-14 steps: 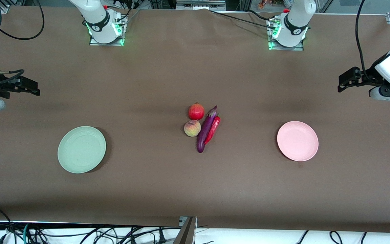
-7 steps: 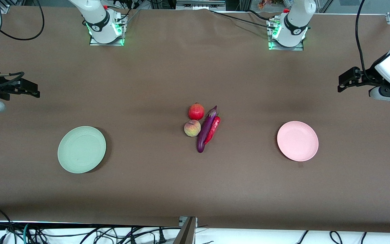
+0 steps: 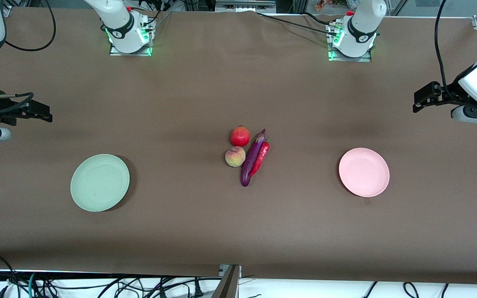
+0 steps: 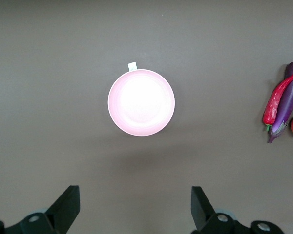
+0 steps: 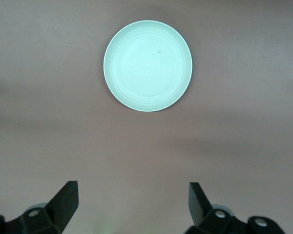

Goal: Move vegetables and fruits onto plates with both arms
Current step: 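Move the right gripper toward the fruit cluster beside the eggplant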

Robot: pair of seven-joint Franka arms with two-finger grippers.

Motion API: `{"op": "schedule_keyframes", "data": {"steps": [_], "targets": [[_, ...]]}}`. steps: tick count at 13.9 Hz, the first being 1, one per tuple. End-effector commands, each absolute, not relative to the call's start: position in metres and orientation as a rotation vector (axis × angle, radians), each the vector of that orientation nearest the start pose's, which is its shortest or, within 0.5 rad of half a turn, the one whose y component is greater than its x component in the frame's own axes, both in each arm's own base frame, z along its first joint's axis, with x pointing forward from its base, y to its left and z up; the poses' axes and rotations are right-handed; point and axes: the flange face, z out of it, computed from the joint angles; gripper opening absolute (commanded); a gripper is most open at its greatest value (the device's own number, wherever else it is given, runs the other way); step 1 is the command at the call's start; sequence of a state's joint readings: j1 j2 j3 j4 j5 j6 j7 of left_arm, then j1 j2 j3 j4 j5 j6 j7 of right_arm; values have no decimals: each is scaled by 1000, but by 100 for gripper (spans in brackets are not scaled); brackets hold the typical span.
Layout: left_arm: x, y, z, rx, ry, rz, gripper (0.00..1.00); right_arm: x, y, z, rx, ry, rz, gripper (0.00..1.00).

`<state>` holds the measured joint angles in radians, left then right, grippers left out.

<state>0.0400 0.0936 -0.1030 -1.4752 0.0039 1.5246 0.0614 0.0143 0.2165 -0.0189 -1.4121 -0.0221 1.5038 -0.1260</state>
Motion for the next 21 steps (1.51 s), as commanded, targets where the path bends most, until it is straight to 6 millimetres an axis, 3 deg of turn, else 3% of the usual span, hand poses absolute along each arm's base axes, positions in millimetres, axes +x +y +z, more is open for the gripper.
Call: {"op": "schedule_keyframes", "data": {"steps": [1,8,12,14,17,21], "targets": [[575,-34,621,-3115,206,57,100,607,-3,573,-3132,-176,196,100],[575,-34,621,-3115,206,54,100,609,-1,563,-3135,-214,223,100],[576,-34,621,-3115,206,57,100,621,1,535,-3135,-232,285,100],[575,-34,621,-3115,206,54,100,620,9,531,-3137,-252,300,100],[576,-34,621,-3115,206,57,100,624,53,517,-3158,-189,320,100],[575,-34,621,-3115,206,57,100,636,122,472,-3108,-20,341,100]]}}
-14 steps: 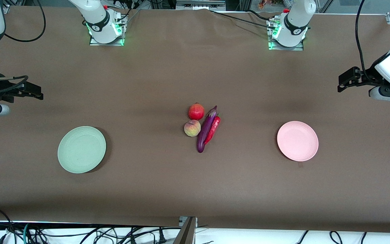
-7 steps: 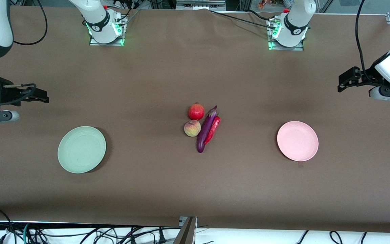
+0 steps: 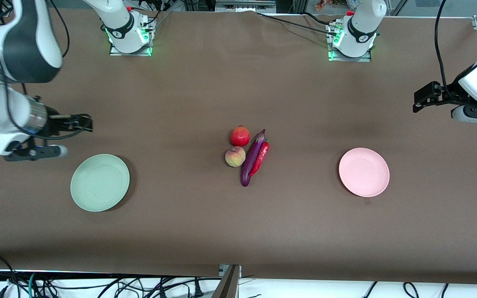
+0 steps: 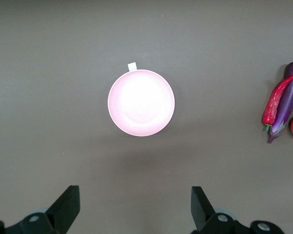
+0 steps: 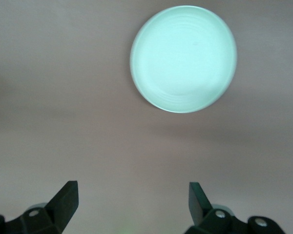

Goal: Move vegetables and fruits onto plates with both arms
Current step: 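Move the right gripper toward the fruit cluster beside the eggplant, then grasp the red apple with the right gripper while the left gripper reaches in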

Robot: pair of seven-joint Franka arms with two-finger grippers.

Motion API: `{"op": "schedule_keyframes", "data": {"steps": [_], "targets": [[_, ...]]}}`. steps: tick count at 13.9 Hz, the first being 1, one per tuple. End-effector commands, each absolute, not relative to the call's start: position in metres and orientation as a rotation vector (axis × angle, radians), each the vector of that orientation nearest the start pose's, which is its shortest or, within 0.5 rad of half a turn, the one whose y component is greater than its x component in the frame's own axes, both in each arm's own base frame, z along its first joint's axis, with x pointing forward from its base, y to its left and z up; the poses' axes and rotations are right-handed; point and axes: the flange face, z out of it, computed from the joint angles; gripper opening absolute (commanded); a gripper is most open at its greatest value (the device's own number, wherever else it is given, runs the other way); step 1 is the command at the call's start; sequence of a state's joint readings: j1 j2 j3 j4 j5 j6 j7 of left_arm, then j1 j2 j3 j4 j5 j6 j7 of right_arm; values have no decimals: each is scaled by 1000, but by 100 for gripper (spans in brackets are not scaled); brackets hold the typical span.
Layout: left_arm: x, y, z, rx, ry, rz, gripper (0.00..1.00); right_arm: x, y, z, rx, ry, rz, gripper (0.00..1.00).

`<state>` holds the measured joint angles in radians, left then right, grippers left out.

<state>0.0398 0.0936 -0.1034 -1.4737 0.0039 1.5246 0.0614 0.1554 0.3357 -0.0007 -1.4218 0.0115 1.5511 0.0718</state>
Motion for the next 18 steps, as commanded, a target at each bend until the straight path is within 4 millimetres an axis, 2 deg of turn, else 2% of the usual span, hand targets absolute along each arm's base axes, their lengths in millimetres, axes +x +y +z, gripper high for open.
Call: {"op": "schedule_keyframes", "data": {"steps": [1,3,5,8,10,13,16,18], "targets": [[576,-34,621,-3115,208,57,100,638,133,457,-3092,28,375,100],[575,-36,621,-3114,213,56,100,636,181,444,-3014,73,369,100],[575,-36,621,-3114,213,54,100,632,231,421,-3013,230,367,100],[576,-36,620,-3115,213,59,100,611,330,385,-3021,362,285,100],[576,-36,620,-3115,213,59,100,596,380,355,-3005,516,248,100],[576,-37,621,-3115,216,56,100,577,436,323,-2956,623,162,100],[575,-37,621,-3113,218,56,100,562,470,294,-2924,657,111,100],[576,-37,620,-3113,218,59,100,556,482,279,-2912,667,94,100]]}}
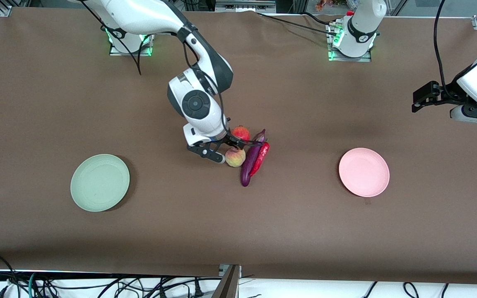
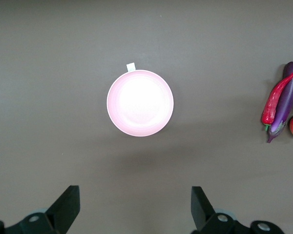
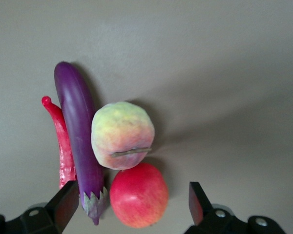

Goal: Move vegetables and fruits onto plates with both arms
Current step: 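Grasp the red apple with the right gripper while the left gripper reaches in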

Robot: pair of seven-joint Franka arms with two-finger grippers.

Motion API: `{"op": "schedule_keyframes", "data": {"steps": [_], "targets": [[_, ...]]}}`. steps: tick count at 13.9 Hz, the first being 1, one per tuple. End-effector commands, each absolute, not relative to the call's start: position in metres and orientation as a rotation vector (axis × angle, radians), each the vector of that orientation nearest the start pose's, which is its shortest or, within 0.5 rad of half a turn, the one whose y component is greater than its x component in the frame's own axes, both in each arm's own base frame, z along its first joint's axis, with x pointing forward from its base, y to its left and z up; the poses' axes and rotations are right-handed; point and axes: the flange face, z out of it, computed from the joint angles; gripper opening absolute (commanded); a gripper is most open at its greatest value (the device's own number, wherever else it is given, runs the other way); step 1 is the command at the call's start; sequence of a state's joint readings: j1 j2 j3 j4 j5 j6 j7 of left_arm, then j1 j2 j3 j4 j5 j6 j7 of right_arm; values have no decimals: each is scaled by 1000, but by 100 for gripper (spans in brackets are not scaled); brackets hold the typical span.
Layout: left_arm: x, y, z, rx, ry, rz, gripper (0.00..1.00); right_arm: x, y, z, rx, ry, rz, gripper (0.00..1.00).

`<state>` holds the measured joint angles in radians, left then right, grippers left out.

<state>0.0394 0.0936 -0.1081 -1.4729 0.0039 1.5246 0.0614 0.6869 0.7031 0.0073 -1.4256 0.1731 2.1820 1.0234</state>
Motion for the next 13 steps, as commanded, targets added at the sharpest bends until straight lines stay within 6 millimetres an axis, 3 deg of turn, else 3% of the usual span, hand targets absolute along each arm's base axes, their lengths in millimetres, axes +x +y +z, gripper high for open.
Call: {"op": "schedule_keyframes", "data": {"steps": [1,8,13], "targets": [[575,-37,621,-3111,217,56,100,552,487,273,-2912,660,91,100],[576,-34,625,-3112,210,45,100,528,516,244,-2919,640,83,100],[574,-36,625,-3113,215,54,100,521,519,228,-3009,515,16,100]]}}
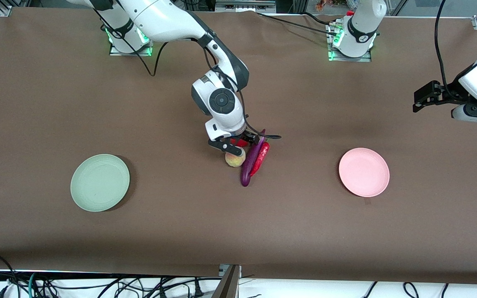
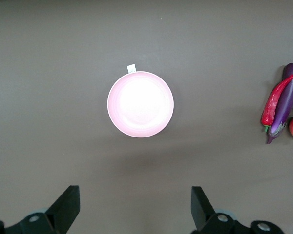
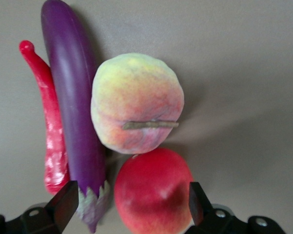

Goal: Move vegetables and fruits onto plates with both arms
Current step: 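Grasp the red apple with the right gripper while the left gripper reaches in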

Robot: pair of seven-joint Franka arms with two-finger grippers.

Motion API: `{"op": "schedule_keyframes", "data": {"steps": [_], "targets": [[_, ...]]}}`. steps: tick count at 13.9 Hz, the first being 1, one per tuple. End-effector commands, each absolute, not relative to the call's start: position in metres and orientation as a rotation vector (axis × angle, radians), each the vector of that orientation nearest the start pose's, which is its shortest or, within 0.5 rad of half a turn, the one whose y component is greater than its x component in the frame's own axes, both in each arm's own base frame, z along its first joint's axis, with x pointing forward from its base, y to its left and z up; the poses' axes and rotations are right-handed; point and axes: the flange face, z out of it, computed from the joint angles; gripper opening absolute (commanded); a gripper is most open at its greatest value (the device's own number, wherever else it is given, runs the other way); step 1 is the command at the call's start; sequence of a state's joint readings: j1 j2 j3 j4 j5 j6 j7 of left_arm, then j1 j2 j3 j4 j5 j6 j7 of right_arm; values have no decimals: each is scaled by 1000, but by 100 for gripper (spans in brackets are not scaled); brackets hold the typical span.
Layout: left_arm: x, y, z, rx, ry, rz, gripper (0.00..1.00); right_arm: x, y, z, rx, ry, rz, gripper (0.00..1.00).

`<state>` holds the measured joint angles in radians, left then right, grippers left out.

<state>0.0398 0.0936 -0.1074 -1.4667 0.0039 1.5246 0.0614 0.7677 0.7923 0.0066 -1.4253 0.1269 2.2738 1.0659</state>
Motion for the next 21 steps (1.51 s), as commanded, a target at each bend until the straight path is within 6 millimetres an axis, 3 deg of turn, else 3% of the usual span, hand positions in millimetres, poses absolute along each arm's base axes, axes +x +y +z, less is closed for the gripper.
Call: {"op": "schedule_keyframes", "data": {"steps": [1,4,6,8,9,12,13,14,16,18,20,21], "targets": [[575,-36,625,-3128,215,50,100,521,518,226,-3018,508,15,100],[579,-40,621,-3197,234,47,100,510,525,223,-3031,475,24,100],[589,-43,599,-3185,238,106,100,509,525,217,-3039,476,32,100],[589,-44,595,-3187,231,124,100,502,528,210,-3052,458,42,100],[590,-55,582,-3175,261,170,100,501,526,207,-3059,457,49,100],[607,-58,533,-3141,277,315,100,499,523,201,-3075,418,60,100],[608,-56,530,-3142,282,335,100,496,524,198,-3080,414,64,99],[609,-58,525,-3140,284,350,100,494,526,197,-3082,408,65,95],[611,-56,520,-3139,286,367,100,495,525,196,-3084,397,68,42],[610,-59,519,-3141,291,372,100,497,526,203,-3077,387,57,31],[610,-69,519,-3149,304,374,100,500,524,213,-3084,376,64,30],[609,-81,520,-3150,325,373,100,504,520,229,-3086,378,83,31]]}}
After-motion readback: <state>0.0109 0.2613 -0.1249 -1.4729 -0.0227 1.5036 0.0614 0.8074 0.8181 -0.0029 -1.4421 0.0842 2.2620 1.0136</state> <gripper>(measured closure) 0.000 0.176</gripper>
